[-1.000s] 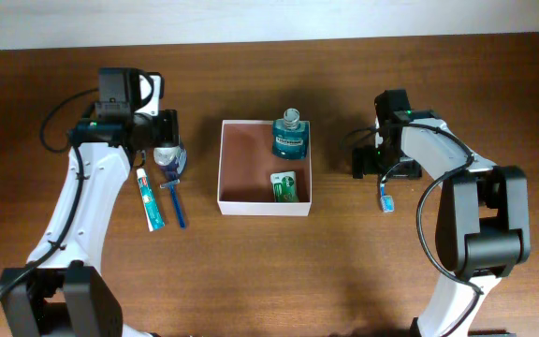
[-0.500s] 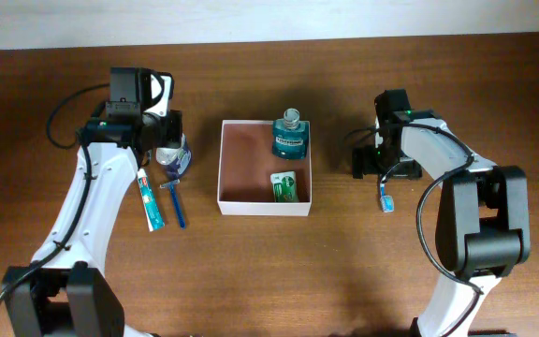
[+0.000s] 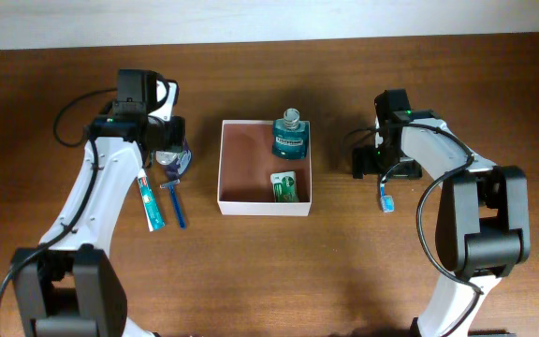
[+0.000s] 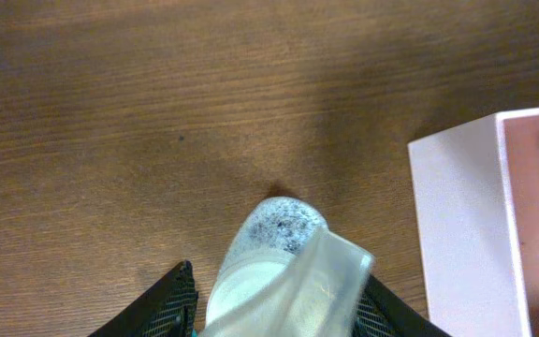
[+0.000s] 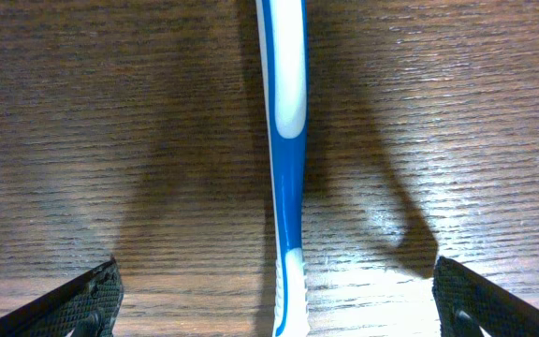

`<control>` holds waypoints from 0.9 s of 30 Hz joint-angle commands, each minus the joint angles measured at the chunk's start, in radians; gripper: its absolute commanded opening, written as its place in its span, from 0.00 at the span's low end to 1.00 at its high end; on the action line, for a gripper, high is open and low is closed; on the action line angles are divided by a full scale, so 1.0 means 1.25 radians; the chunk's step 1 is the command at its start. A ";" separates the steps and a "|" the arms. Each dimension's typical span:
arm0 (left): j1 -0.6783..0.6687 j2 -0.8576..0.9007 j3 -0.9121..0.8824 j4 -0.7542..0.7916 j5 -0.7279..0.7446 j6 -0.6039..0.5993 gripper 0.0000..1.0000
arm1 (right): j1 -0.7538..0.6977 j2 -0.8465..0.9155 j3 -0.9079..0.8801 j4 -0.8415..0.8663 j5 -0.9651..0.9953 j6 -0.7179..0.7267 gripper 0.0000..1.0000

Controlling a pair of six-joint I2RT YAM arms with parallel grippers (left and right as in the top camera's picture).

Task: Pack container
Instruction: 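Lift the soap pump bottle with the left gripper toward the box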

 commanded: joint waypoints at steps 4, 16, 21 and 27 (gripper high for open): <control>-0.001 0.005 0.013 0.001 -0.006 0.057 0.49 | 0.002 0.034 -0.028 -0.003 0.023 0.000 0.99; -0.001 0.000 0.019 0.002 -0.007 0.057 0.19 | 0.002 0.034 -0.028 -0.003 0.023 0.000 0.99; -0.001 -0.052 0.046 0.002 -0.007 0.057 0.17 | 0.002 0.034 -0.028 -0.003 0.023 0.000 0.99; -0.001 -0.156 0.055 0.003 -0.006 0.057 0.17 | 0.002 0.034 -0.028 -0.003 0.023 0.000 0.99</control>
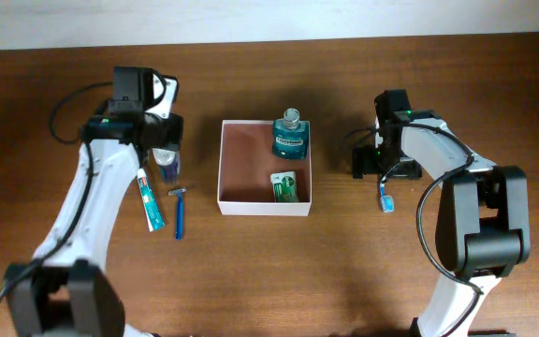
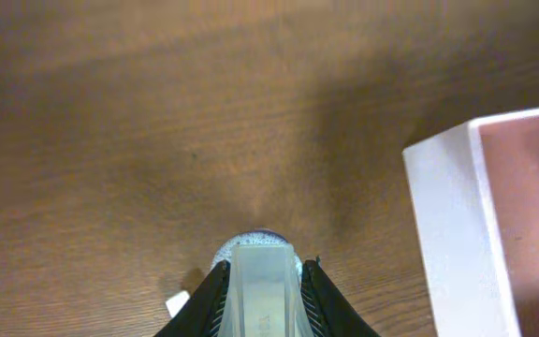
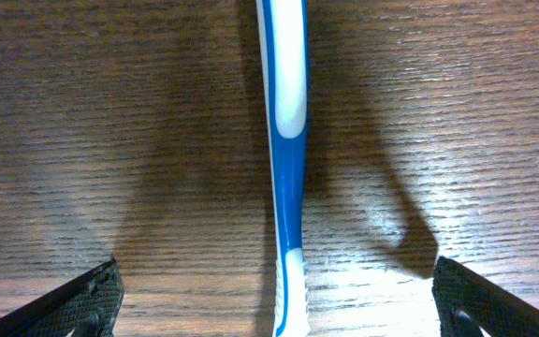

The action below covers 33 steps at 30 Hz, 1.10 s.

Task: Pack container
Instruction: 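Lift the soap pump bottle with the left gripper toward the box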

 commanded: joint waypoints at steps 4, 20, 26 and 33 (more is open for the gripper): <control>-0.001 -0.154 0.045 0.012 0.028 0.013 0.10 | 0.002 0.034 -0.028 -0.003 0.023 0.000 0.99; -0.074 -0.165 0.044 0.077 0.303 0.032 0.09 | 0.002 0.034 -0.028 -0.003 0.023 0.000 0.99; -0.144 -0.119 0.044 0.116 0.298 0.140 0.09 | 0.002 0.034 -0.028 -0.003 0.023 0.000 0.99; -0.157 -0.049 0.044 0.165 0.274 0.163 0.09 | 0.002 0.034 -0.028 -0.003 0.023 0.000 0.99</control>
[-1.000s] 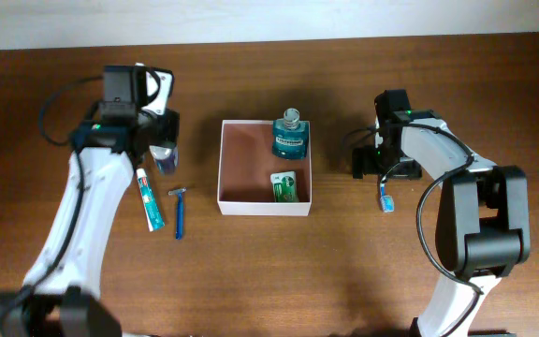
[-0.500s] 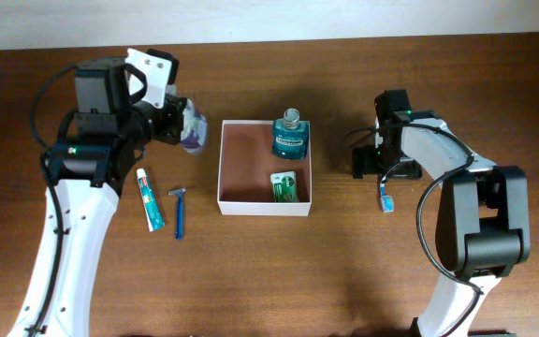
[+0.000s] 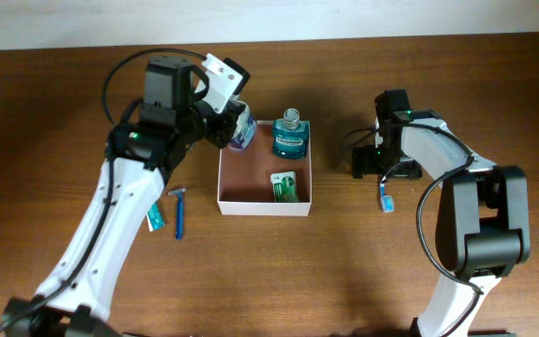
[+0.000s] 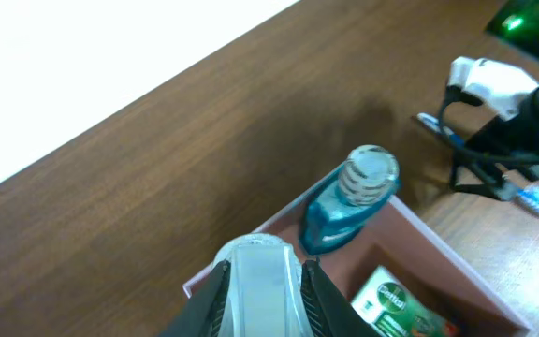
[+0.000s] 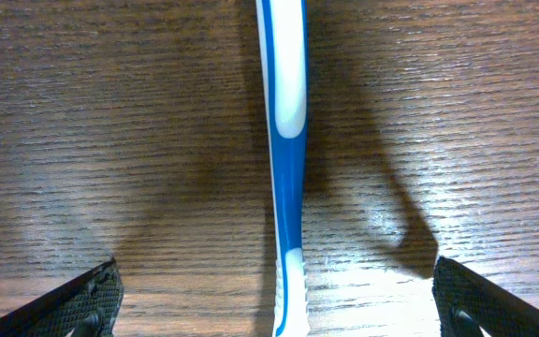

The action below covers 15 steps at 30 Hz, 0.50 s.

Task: Pack container
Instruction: 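Lift the soap pump bottle with the left gripper toward the box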

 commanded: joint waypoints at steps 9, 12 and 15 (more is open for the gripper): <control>0.002 0.102 0.029 0.073 -0.002 0.036 0.09 | 0.002 0.034 -0.028 -0.003 0.023 0.000 0.98; 0.002 0.116 0.029 0.073 -0.002 0.034 0.09 | 0.002 0.034 -0.028 -0.003 0.023 0.000 0.99; 0.002 0.125 0.029 0.069 -0.002 0.020 0.09 | 0.002 0.034 -0.028 -0.003 0.023 0.000 0.99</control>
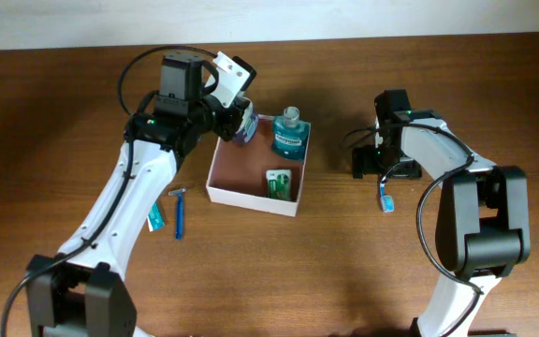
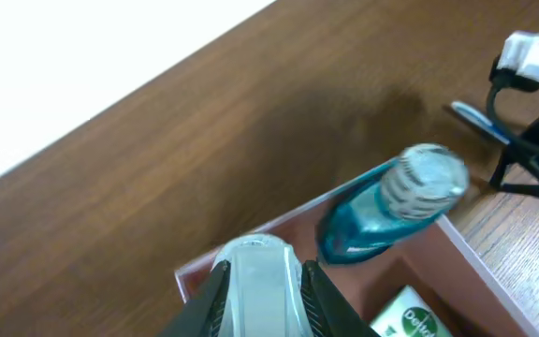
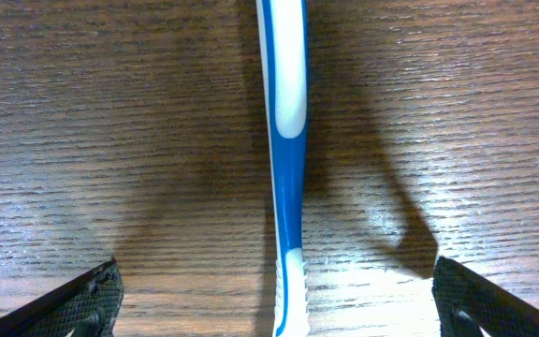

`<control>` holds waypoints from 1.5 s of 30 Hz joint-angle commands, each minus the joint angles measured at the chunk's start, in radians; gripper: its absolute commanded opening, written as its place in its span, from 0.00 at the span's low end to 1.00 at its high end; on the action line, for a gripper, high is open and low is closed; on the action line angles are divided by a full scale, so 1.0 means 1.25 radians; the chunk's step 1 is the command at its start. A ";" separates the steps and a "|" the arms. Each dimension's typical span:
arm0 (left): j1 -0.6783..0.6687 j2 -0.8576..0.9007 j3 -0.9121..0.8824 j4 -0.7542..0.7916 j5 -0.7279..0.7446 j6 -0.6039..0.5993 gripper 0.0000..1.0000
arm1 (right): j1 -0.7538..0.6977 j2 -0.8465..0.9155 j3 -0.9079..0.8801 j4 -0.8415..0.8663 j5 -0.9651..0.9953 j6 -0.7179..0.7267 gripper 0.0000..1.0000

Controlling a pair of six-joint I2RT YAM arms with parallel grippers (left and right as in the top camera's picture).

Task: Pack container
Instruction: 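Lift the soap pump bottle with the left gripper toward the box, then lower the soap pump bottle into the box's left side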

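Observation:
The white box [image 1: 249, 200] with a brown floor sits skewed at mid-table. Inside it a teal bottle [image 1: 289, 135] leans at the back right beside a green pack [image 1: 281, 184]. My left gripper [image 1: 240, 122] is shut on a small clear bottle [image 2: 258, 271], holding it over the box's back left corner [image 2: 190, 279]. To the right of the box my right gripper [image 3: 284, 309] stands open low over a blue-and-white toothbrush [image 3: 284, 140] lying on the table, one finger on each side of the handle.
A blue razor [image 1: 178, 212] and a toothpaste tube [image 1: 154, 218] lie on the wood to the left of the box. The toothbrush head [image 1: 387, 201] points toward the table's front. The white wall runs along the table's back edge.
The box now sits rotated, its front end shifted left, and the teal bottle leans. My left gripper with the small bottle is a little lower, at the box's back left corner. The right arm is unchanged.
My left gripper was low around the small clear bottle left of the box, near the razor and tube. Then it was shut on the bottle there. Later it held it high by the box's back left corner, where the box now sits skewed. The right gripper stayed open.

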 commanded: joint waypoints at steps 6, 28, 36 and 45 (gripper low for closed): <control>0.002 0.022 0.019 -0.015 0.005 0.001 0.10 | 0.002 0.034 -0.028 -0.003 0.023 0.000 0.99; -0.001 0.068 0.019 0.023 -0.008 0.001 0.10 | 0.002 0.034 -0.028 -0.003 0.023 0.000 0.99; -0.010 0.109 0.019 0.041 -0.043 0.001 0.10 | 0.002 0.034 -0.028 -0.003 0.023 0.000 0.99; -0.010 0.111 0.019 0.044 -0.052 0.001 0.34 | 0.002 0.034 -0.028 -0.003 0.023 0.000 0.99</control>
